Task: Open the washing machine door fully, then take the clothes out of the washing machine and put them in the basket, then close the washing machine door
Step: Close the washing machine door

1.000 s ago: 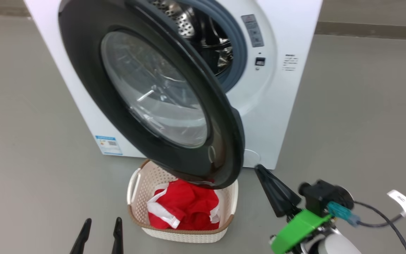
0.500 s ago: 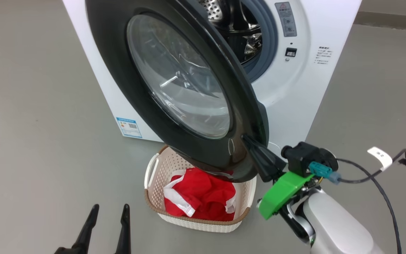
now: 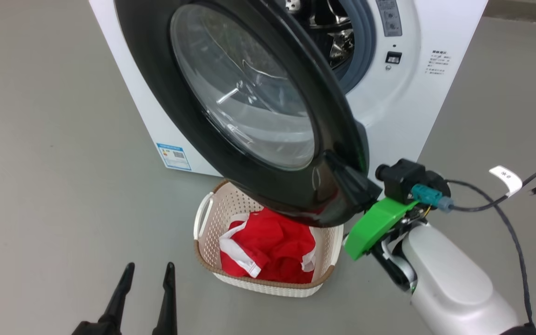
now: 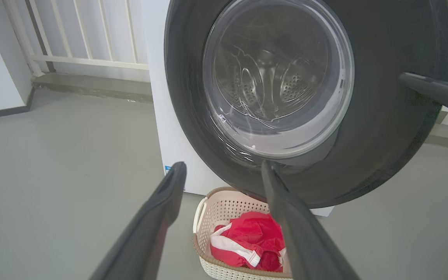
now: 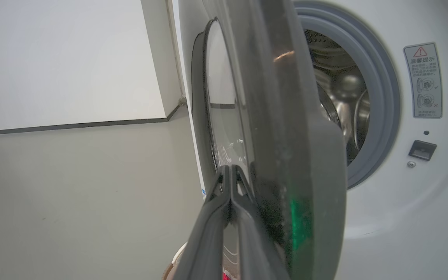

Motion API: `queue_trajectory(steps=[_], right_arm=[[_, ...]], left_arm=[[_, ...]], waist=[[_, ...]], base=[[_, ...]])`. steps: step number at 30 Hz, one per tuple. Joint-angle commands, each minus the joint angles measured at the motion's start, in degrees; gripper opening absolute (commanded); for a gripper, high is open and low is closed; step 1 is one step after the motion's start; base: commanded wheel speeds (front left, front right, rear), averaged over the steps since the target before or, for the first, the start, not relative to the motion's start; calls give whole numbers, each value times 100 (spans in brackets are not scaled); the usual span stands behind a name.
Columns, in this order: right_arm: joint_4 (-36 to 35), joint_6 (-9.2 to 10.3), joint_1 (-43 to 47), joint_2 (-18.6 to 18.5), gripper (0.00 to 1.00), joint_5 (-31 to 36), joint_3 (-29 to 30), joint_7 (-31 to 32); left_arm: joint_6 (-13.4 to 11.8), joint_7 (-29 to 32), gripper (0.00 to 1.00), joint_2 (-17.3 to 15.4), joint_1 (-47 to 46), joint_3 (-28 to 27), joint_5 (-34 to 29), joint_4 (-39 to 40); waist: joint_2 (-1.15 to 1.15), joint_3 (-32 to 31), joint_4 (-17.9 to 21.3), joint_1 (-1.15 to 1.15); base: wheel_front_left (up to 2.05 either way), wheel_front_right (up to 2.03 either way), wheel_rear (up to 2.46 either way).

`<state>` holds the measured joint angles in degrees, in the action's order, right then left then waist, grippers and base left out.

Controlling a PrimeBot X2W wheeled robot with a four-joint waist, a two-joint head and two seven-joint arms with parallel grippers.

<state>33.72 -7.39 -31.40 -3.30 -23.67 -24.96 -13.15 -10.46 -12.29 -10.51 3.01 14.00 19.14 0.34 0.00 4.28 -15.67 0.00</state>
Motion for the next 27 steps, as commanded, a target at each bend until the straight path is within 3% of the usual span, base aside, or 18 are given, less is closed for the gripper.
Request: queue_trajectory(steps=[1, 12, 27], right_arm=[[-55, -10, -239, 43, 0, -9, 5, -89], [618, -10, -1111, 35, 0, 159, 566, -152], [1534, -10, -2469, -302, 0, 350, 1130, -182]], left_arm=[[52, -74, 100, -28, -277, -164, 24, 104], [155, -182, 100, 58, -588, -73, -1, 1], [346, -263, 100, 263, -1109, -13, -86, -237]], waist=[[0, 58, -10, 0], [0, 580, -119, 0], [0, 1170, -306, 0]], base=[[0, 0, 0], [0, 0, 0], [0, 0, 0]])
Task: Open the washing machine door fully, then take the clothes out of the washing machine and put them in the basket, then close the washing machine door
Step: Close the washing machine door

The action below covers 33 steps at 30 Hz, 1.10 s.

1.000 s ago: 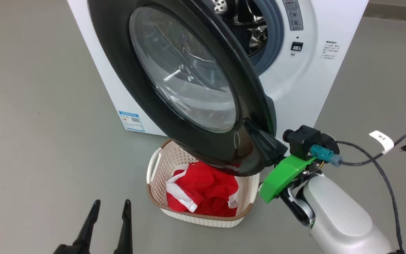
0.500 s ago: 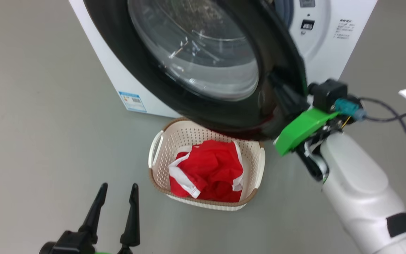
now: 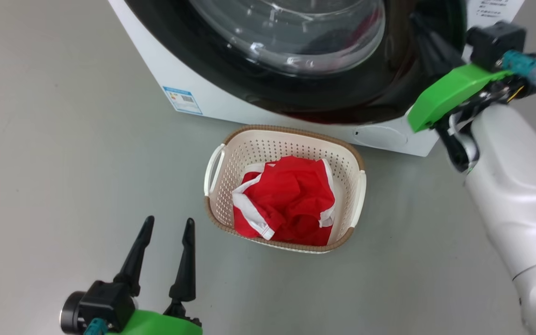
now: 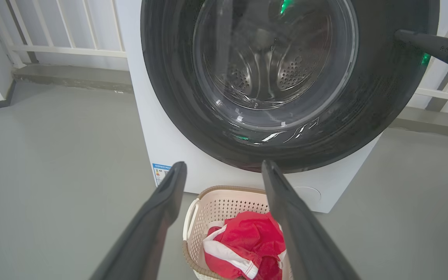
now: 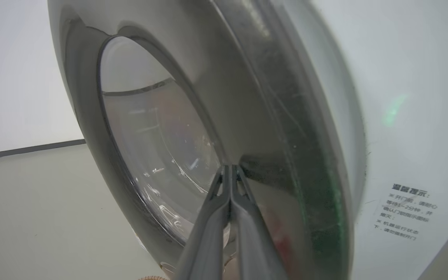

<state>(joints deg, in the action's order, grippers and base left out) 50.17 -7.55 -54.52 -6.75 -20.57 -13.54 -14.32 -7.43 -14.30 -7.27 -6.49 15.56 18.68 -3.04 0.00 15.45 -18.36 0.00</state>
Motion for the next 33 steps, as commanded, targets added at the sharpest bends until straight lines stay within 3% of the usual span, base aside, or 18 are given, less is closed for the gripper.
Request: queue_trajectory(steps=[1, 22, 33], right_arm=[[-76, 6, -224, 18, 0, 45, 17, -65], [168, 6, -645, -296, 0, 256, 659, -67], [35, 6, -172, -118, 0, 197, 394, -67]], left_arm=[[62, -64, 100, -40, -179, -172, -34, 80], [343, -69, 100, 256, -352, -369, -287, 10], [436, -70, 100, 309, -255, -428, -412, -117]], waist=[[0, 69, -43, 0], [0, 126, -155, 0], [0, -147, -38, 0]], base=[[0, 0, 0], [0, 0, 0], [0, 0, 0]])
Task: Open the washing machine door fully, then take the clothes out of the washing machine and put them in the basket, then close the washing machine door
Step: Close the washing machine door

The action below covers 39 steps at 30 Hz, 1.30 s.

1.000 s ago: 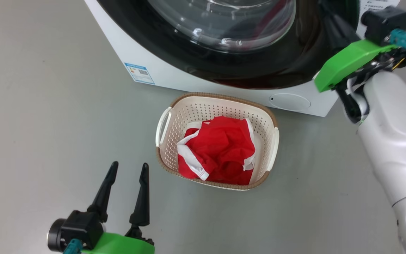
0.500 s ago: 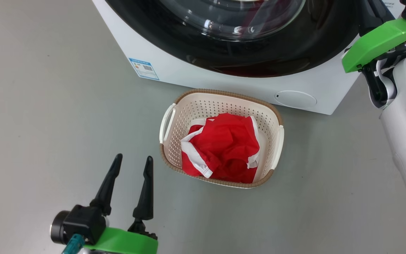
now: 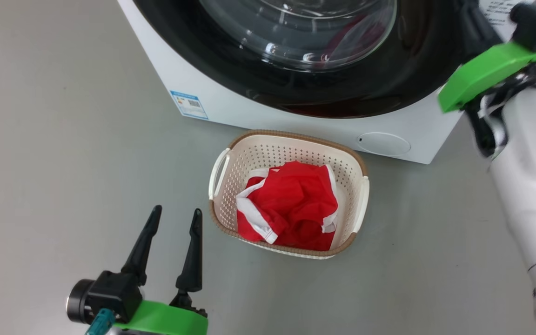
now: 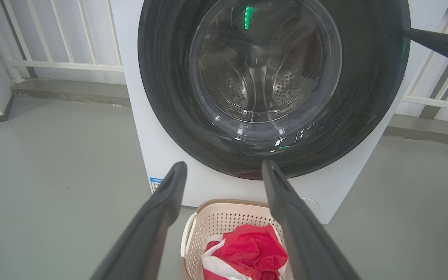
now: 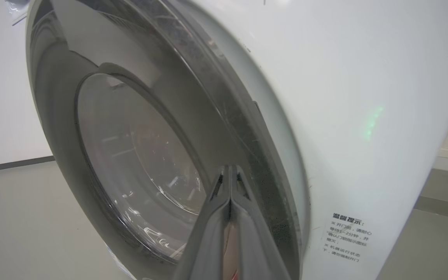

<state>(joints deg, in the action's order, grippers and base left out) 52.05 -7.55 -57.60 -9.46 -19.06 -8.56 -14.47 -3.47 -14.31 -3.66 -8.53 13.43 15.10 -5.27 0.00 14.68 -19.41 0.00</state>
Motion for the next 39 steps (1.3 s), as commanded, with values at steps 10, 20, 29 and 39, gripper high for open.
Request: queue_trajectory(steps=[10, 20, 29, 39], right_arm=[[-936, 6, 1286, 437, 0, -199, -359, -52], [-1671, 6, 2471, 587, 100, -113, -286, -52], [-2328, 6, 3478, 634, 100, 64, -189, -52], [-3136, 6, 4802, 650, 100, 392, 32, 142]], left_arm=[[49, -69, 100, -114, 146, -318, -142, 35], [-74, 23, 100, -294, 352, -380, -213, -19], [-200, 159, 100, -387, 581, -393, -237, 75], [-311, 288, 100, -457, 989, -383, -204, 185]], waist=[[0, -505, 523, 0], [0, -917, 990, 0], [0, -1219, 1268, 0], [0, -1578, 1559, 0]], base=[[0, 0, 0], [0, 0, 0], [0, 0, 0], [0, 0, 0]])
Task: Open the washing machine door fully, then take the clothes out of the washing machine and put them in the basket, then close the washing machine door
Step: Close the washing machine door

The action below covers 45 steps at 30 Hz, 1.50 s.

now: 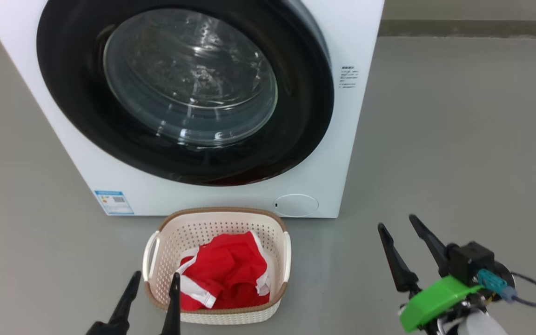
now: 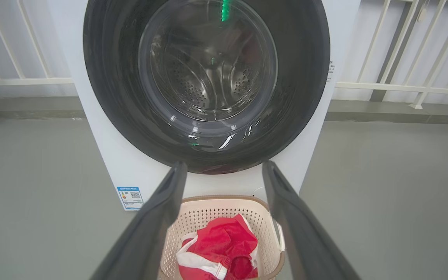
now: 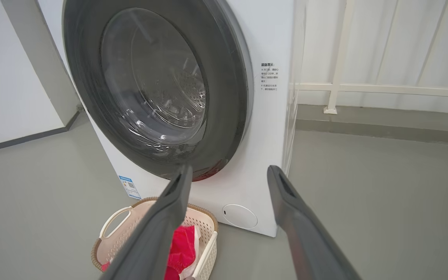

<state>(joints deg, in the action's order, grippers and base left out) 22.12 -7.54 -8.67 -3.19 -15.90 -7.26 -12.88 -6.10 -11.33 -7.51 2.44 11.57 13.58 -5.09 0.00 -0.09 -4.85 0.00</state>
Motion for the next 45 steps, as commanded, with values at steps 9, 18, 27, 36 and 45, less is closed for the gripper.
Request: queue_trajectory(steps=[9, 18, 27, 36, 45], right_arm=[[-1000, 5, 758, 30, 100, 93, 152, 324], [-1556, 5, 1285, 31, 100, 63, 329, 533], [-1831, 5, 1524, 31, 100, 70, 453, 682], [-1881, 5, 1553, 31, 100, 52, 477, 714], [-1866, 5, 1537, 31, 100, 52, 472, 719]], left_arm=[[-114, 92, 100, -86, 149, -165, 9, 294], [-163, 124, 100, -105, 345, -137, 57, 391], [-189, 102, 100, -127, 378, -134, 109, 373], [-218, 112, 100, -148, 387, -117, 139, 345], [-251, 129, 100, -192, 363, -100, 160, 328]], waist=[[0, -227, 215, 0], [0, -286, 308, 0], [0, -306, 377, 0], [0, -320, 382, 0], [0, -309, 423, 0]], base=[[0, 0, 0], [0, 0, 0], [0, 0, 0], [0, 0, 0], [0, 0, 0]])
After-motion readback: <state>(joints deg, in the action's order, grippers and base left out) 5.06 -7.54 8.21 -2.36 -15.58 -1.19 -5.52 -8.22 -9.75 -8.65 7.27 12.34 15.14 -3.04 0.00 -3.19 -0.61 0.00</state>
